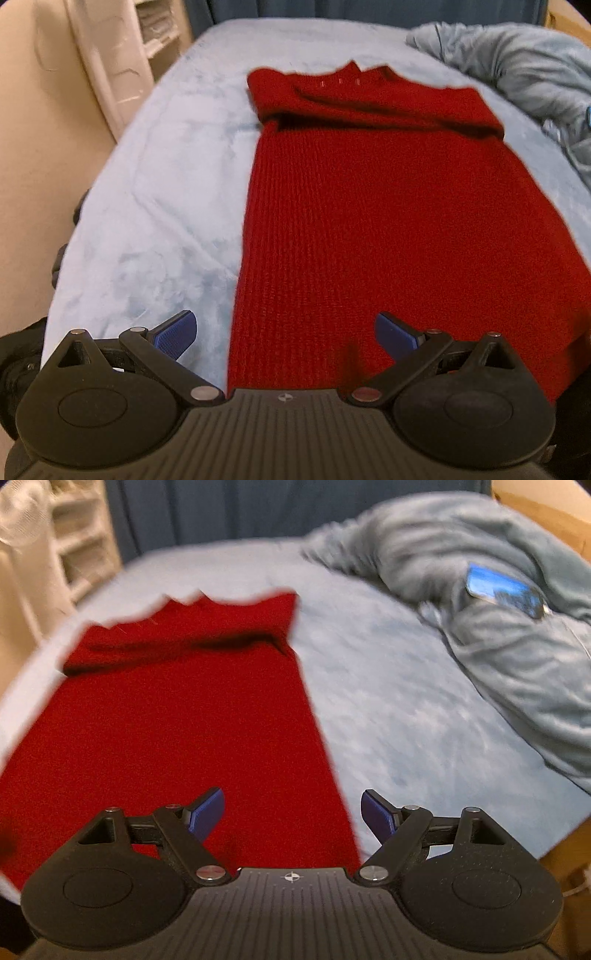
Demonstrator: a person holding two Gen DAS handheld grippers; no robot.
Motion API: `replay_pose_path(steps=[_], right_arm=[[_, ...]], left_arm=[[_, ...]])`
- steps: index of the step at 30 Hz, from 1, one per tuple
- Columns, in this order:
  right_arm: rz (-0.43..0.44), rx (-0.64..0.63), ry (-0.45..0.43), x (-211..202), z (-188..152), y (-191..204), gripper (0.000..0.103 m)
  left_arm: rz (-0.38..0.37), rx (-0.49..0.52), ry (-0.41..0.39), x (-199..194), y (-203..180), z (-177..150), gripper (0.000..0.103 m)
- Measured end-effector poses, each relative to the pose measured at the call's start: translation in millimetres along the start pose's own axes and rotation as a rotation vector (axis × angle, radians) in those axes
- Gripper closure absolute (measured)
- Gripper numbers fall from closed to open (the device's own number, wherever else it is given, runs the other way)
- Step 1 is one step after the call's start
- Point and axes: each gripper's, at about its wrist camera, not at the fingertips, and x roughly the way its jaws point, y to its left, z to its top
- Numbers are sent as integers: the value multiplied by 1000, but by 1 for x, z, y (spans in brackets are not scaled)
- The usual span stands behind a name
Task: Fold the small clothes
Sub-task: 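Move both grippers toward the cardigan hem, then grasp the hem with both grippers and lift it toward the collar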
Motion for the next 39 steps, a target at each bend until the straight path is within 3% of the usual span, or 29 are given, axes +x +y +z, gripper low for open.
replay_pose_path(steps=[4, 8, 11, 14, 17, 19, 20, 21, 22, 23, 25, 32, 39], right_arm=[[-19, 82, 78, 40, 7, -29, 21], [-17, 113, 112, 73, 18, -46, 20], [37, 154, 194, 99, 19, -57, 19], [143, 181, 303, 114, 6, -57, 17], [256, 104, 322, 104, -1, -46, 27], [288, 81, 341, 98, -6, -41, 56], [306, 86, 352, 96, -8, -41, 80], [328, 109, 363, 95, -9, -42, 82], [339, 135, 364, 93, -8, -43, 83], [341, 142, 356, 90, -7, -42, 84], [348, 155, 322, 77, 0, -39, 84], [367, 182, 165, 14, 33, -50, 86], [393, 218, 126, -31, 9, -60, 86]], left_arm=[[-11, 3, 64, 30, 6, 6, 0], [-73, -25, 131, 52, 15, 11, 0], [-107, -31, 144, 61, 21, 9, 0], [-132, -30, 155, 57, 25, 7, 0], [-178, 4, 184, 49, 23, 0, 0], [-187, 33, 194, 43, 18, -6, 2], [-175, 33, 193, 38, 15, -7, 14], [-156, 30, 186, 33, 14, -7, 25], [-157, 23, 179, 26, 15, -5, 58], [-194, -13, 173, 20, 19, -1, 83], [-242, -92, 151, 6, 27, 6, 83], [-233, -120, 31, -46, 29, 12, 85], [-240, -125, 3, -85, 34, -17, 87]])
